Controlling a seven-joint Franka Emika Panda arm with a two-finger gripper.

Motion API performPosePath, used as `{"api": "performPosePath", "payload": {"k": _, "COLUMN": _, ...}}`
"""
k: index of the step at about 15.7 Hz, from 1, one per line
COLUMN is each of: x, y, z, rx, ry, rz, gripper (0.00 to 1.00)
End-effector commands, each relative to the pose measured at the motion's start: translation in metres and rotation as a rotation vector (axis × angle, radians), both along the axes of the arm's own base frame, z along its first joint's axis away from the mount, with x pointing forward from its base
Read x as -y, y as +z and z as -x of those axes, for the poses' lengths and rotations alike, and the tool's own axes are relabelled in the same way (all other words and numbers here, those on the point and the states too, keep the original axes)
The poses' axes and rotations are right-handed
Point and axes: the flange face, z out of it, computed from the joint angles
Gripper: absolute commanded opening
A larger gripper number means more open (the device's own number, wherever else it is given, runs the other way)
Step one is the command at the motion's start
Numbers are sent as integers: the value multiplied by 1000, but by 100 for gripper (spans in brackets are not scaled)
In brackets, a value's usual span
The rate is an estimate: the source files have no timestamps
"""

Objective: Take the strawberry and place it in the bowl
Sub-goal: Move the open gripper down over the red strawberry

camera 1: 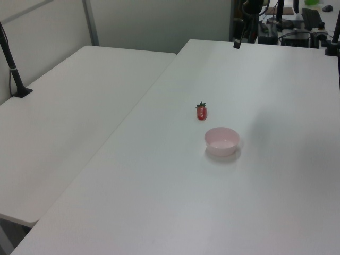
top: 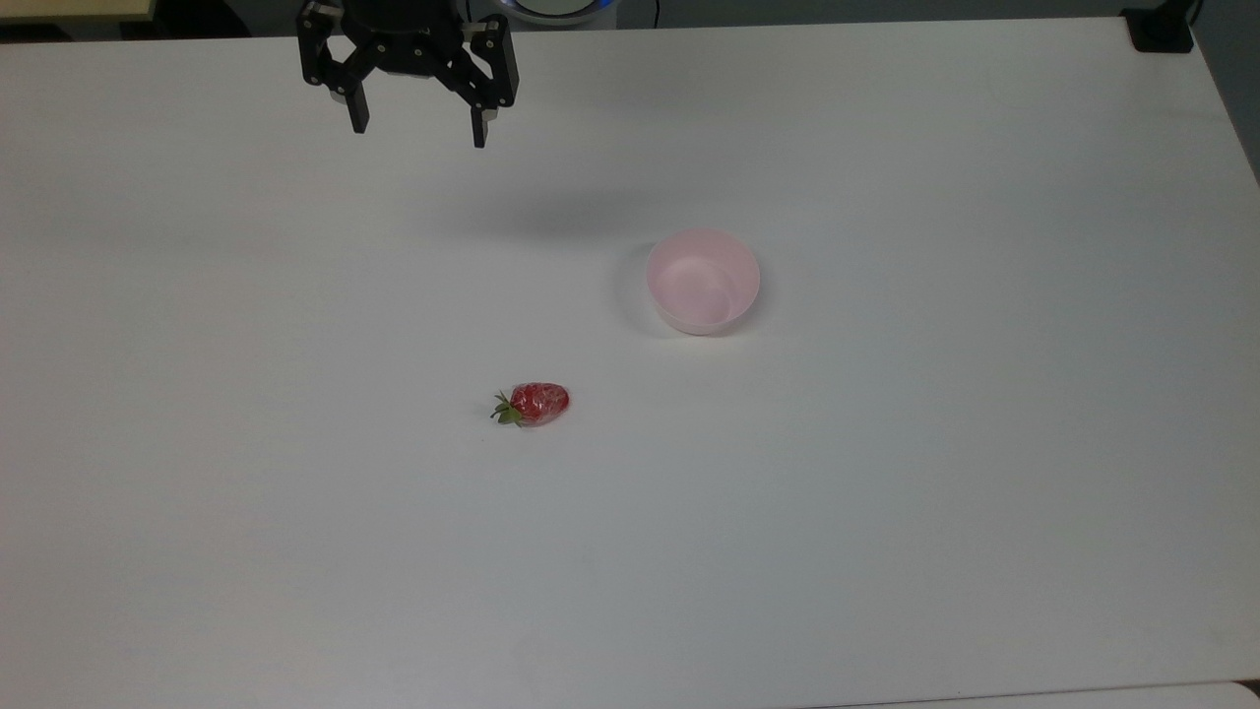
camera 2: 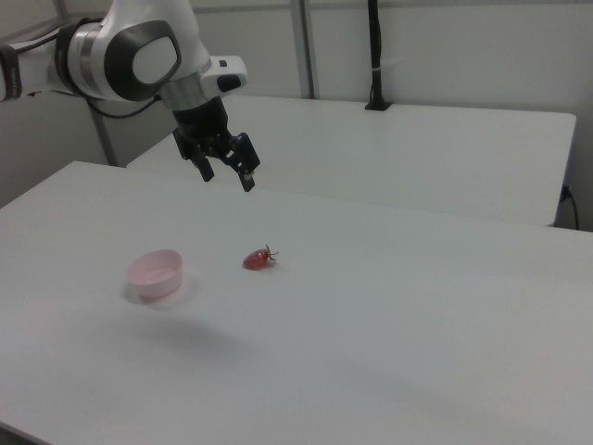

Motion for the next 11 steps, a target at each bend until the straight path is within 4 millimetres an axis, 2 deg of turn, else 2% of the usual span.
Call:
{"api": "performPosePath", "payload": {"k": 1, "x": 3, "y": -4, "z": 0, "rx": 8, "ry": -29, "rz": -34, "gripper": 100}}
{"api": "performPosePath", "payload": {"k": 7, "x": 0, "y": -8, "z": -4, "rx": 13, "ry": -10, "rz": -41, "gripper": 100}}
{"api": "performPosePath", "payload": {"k": 9, "x": 2, "y": -17, "z": -16, "rx": 57, "ry": -35, "rz": -75, "gripper": 100}}
{"api": "performPosePath", "payload": {"k": 10, "x": -6, "y": -16, "z": -24, "rx": 82, "ry": -29, "rz": -90, "gripper": 100}}
{"api": "performPosePath", "payload": {"k": 11, "x": -7, "y": -24, "z": -33, "rx": 73, "ry": -33, "rz": -97, "gripper": 100}}
